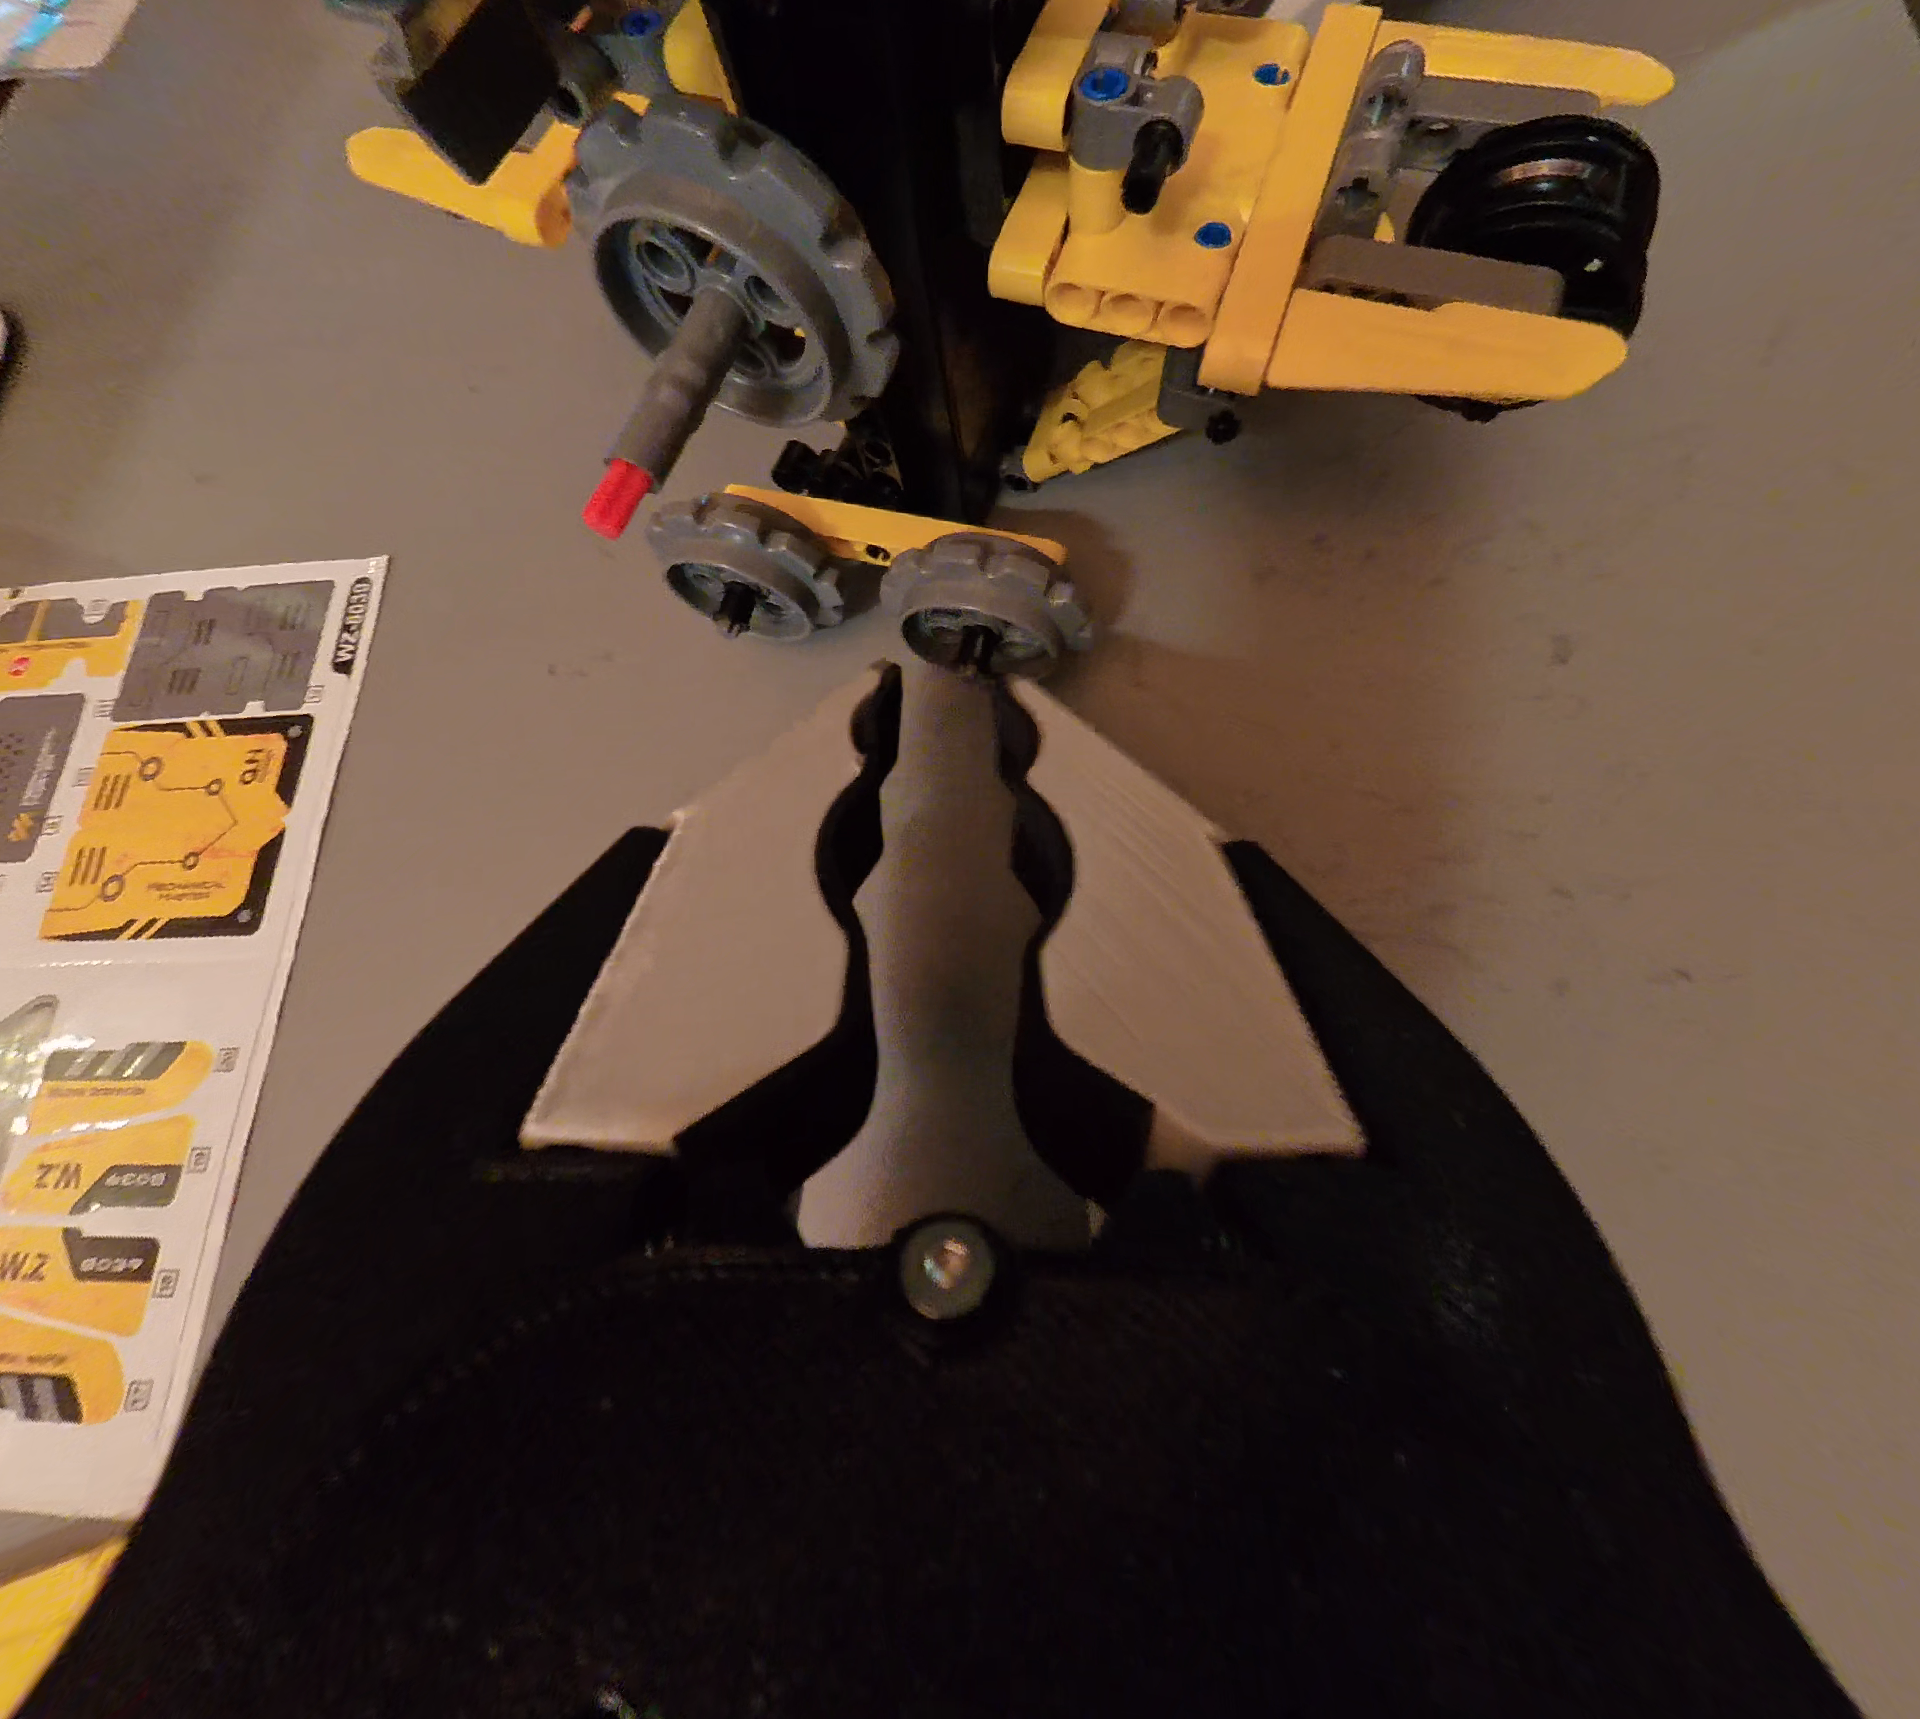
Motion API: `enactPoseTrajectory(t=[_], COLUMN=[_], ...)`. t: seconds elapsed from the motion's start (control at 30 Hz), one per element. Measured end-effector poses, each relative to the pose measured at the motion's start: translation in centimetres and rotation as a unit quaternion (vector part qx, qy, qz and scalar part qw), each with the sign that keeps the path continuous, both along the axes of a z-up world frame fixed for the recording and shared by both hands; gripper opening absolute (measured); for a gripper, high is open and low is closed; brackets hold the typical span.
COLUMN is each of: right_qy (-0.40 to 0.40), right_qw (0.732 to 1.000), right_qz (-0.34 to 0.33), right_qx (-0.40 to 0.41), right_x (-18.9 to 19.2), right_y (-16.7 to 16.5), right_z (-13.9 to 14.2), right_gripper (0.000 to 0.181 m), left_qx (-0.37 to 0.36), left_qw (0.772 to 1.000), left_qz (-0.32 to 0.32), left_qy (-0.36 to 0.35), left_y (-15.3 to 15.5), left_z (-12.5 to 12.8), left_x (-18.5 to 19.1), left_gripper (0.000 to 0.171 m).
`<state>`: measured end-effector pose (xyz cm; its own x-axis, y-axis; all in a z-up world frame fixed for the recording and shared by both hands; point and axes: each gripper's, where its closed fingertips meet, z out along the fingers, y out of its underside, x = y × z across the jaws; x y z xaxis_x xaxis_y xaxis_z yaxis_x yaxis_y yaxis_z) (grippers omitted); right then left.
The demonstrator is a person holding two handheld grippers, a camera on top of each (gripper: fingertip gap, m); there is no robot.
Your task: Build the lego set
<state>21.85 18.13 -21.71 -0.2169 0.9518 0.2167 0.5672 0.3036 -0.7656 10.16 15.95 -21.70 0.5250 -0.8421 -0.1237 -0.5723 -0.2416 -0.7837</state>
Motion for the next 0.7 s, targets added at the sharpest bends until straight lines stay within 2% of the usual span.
enactPoseTrajectory(t=[0.03,0.27,0.4,0.57,0.7], right_qy=[0.000,0.002,-0.003,-0.001,0.009], right_qw=[1.000,1.000,0.999,0.999,0.999], right_qz=[0.002,0.023,0.030,0.028,0.022], right_qx=[-0.001,0.001,0.029,0.043,0.030], right_x=[0.0,-0.9,-1.5,-1.3,-0.8], right_y=[-0.1,-1.9,-2.6,-2.6,-2.4], right_z=[0.0,0.1,-0.3,-0.3,0.1], right_gripper=[0.006,0.006,0.005,0.012,0.014], left_qx=[0.005,0.028,0.033,0.039,0.059], left_qw=[1.000,0.997,0.993,0.986,0.973], left_qz=[0.006,0.069,0.103,0.149,0.209], left_qy=[-0.002,-0.017,-0.044,-0.070,-0.076], left_y=[0.1,1.5,2.2,2.6,2.4], left_z=[0.1,0.9,1.7,2.5,3.8], left_x=[-0.1,-1.9,-3.0,-4.7,-6.8], left_gripper=[0.019,0.029,0.036,0.038,0.041])
